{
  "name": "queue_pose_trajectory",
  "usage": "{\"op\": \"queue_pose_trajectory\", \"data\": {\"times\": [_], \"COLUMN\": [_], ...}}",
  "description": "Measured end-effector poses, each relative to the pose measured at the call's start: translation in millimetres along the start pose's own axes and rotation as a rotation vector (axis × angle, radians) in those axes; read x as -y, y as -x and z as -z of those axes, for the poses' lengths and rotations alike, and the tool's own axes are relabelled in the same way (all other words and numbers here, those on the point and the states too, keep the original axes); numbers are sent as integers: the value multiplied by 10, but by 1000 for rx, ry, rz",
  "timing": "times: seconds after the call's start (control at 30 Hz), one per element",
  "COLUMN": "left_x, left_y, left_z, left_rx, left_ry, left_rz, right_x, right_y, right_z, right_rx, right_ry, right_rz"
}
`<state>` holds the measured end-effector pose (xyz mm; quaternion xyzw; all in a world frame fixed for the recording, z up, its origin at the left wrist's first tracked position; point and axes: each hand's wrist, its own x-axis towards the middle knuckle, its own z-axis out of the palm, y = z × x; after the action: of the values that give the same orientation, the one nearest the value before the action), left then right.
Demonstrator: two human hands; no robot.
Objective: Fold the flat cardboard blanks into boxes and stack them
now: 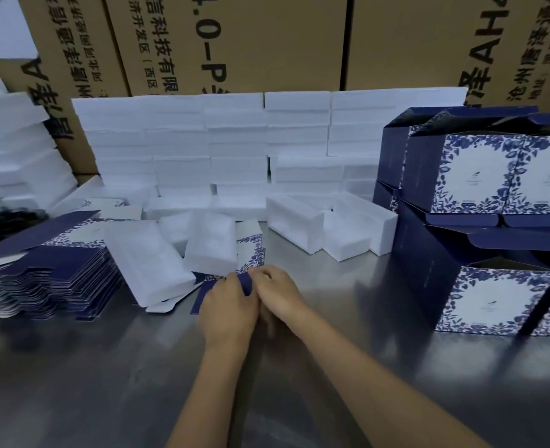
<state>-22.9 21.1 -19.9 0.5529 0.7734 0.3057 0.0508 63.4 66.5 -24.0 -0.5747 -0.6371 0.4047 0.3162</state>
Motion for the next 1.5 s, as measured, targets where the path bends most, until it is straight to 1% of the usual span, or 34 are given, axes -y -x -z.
{"op": "queue_pose_trajectory", "data": {"times": [0.03, 0.1, 0.17, 0.27, 0.4, 0.5, 0.57, 0.63, 0.7, 0.83, 0.9, 0.97, 1.03, 1.13, 1.2, 1.33, 1.4, 1.5], "left_x": [-17, -29, -30, -58, -122, -147, -167, -195, -229, -290, -319, -353, -380, -384, -375, -359, -351, -386], "left_y": [10, 36, 56, 74, 103, 130, 152, 179, 196, 231, 246, 250, 242, 228, 229, 214, 199, 225], "left_z": [12, 24, 36, 59, 105, 107, 87, 58, 31, -6, -3, 24, 60, 120, 146, 183, 185, 188], "left_rx": [-22, -62, -94, -136, -299, -388, -393, -379, -352, -265, -206, -138, -42, 190, 265, 240, 221, 118], "left_ry": [9, 26, 20, -12, 138, 188, 206, 236, 307, 476, 583, 721, 842, 998, 1044, 1089, 1127, 1065], "left_rz": [-4, -9, -14, -14, -105, -203, -268, -319, -330, -320, -271, -173, -77, 30, 55, -44, -86, -211], "right_x": [29, 69, 109, 162, 274, 380, 386, 318, 227, -19, -139, -249, -321, -391, -426, -444, -474, -502], "right_y": [-14, -55, -86, -100, -73, 19, 88, 168, 278, 524, 640, 747, 836, 901, 908, 947, 943, 919], "right_z": [-10, -34, -33, 26, 248, 514, 703, 890, 1075, 1381, 1504, 1580, 1622, 1612, 1582, 1514, 1501, 1476], "right_rx": [-8, 43, 111, 164, 161, 73, -45, -177, -291, -461, -522, -551, -548, -462, -413, -341, -325, -312], "right_ry": [-164, -442, -612, -682, -754, -777, -729, -657, -613, -567, -589, -627, -682, -756, -804, -876, -889, -860], "right_rz": [-32, -125, -193, -206, -90, -19, 38, 115, 173, 215, 229, 260, 288, 288, 271, 244, 197, 98]}}
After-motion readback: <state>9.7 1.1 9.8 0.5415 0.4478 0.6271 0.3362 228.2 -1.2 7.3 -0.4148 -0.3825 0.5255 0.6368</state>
